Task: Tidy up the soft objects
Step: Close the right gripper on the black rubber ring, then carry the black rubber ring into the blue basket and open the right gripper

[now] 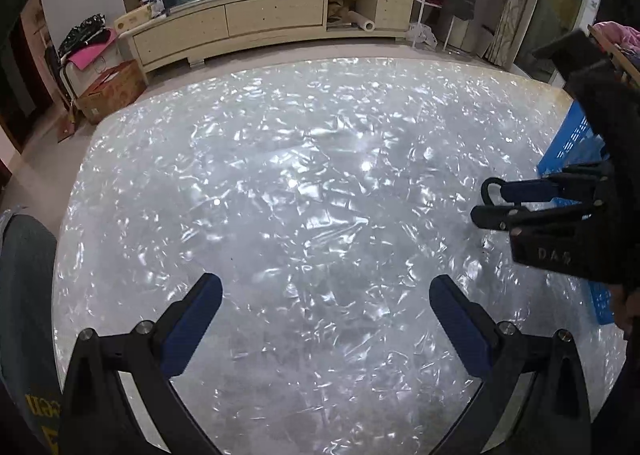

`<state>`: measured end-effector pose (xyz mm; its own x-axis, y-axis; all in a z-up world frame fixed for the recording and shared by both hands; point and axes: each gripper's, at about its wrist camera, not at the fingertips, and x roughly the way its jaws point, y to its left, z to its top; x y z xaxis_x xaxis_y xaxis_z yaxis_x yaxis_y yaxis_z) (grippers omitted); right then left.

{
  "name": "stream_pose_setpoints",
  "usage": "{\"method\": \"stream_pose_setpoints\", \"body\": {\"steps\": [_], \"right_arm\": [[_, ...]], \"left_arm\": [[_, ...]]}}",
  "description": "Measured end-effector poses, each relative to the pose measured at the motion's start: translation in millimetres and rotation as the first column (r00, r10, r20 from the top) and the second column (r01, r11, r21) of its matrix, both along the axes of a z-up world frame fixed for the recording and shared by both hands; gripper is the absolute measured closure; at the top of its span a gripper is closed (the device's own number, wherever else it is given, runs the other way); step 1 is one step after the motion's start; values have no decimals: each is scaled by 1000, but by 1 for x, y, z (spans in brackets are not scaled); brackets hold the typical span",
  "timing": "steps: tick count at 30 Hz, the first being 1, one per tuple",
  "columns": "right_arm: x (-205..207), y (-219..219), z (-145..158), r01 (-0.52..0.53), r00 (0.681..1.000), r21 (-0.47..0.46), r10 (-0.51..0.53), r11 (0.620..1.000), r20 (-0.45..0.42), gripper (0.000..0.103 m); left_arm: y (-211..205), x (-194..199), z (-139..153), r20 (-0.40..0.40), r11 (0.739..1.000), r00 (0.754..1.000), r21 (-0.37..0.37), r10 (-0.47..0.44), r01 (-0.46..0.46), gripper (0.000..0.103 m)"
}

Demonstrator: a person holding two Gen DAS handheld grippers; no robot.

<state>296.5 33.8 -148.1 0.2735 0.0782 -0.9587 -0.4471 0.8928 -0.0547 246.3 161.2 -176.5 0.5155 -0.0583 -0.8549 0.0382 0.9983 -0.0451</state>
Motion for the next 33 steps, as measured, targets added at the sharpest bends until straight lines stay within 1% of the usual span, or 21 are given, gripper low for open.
{"method": "stream_pose_setpoints", "body": {"steps": [2, 3, 5, 7, 10, 13, 16, 18, 21, 24, 27, 33], "right_arm": [[2, -2, 1, 1, 1000, 5, -1, 1000, -3, 77], [3, -3, 1, 1, 1000, 18, -1, 1000, -10, 80], [6, -4, -2, 0, 1000, 45, 1, 999, -23, 93], [4, -4, -3, -14, 1000, 49, 15, 999, -25, 99], [0, -2, -5, -28, 999, 49, 29, 998, -23, 99], [-9, -3, -2, -43, 999, 61, 44, 997, -20, 99], [-25, -5, 14, -63, 998, 71, 61, 996, 24, 99], [-38, -8, 29, -66, 998, 107, 63, 992, 28, 99], [-55, -11, 51, -78, 996, 139, 72, 987, 50, 99], [-74, -19, 78, -96, 993, 176, 83, 980, 81, 99], [-93, -28, 99, -114, 989, 194, 93, 974, 113, 99], [-123, -67, 135, -107, 983, 233, 68, 967, 173, 99]], "left_arm": [[0, -1, 1, 3, 1000, 1000, -19, -9, 9, 0], [0, -2, 2, 7, 999, 1000, -31, -13, 13, 0], [0, -6, 4, 19, 997, 1000, -69, -20, 21, 0], [1, -9, 7, 31, 995, 999, -95, -21, 24, 0], [5, -14, 14, 32, 992, 999, -129, -11, 15, 0], [5, -21, 27, 63, 987, 998, -159, -15, 25, 0], [-3, -28, 43, 95, 992, 995, -126, -12, 24, 0], [-7, -34, 53, 107, 993, 994, -118, -15, 27, 0], [-15, -48, 66, 127, 987, 992, -155, -23, 43, 0], [-26, -60, 79, 145, 989, 989, -140, -16, 37, 0], [-39, -71, 91, 156, 988, 988, -150, -16, 39, 0], [-83, -92, 115, 182, 993, 982, -93, -53, 71, 0]]}}
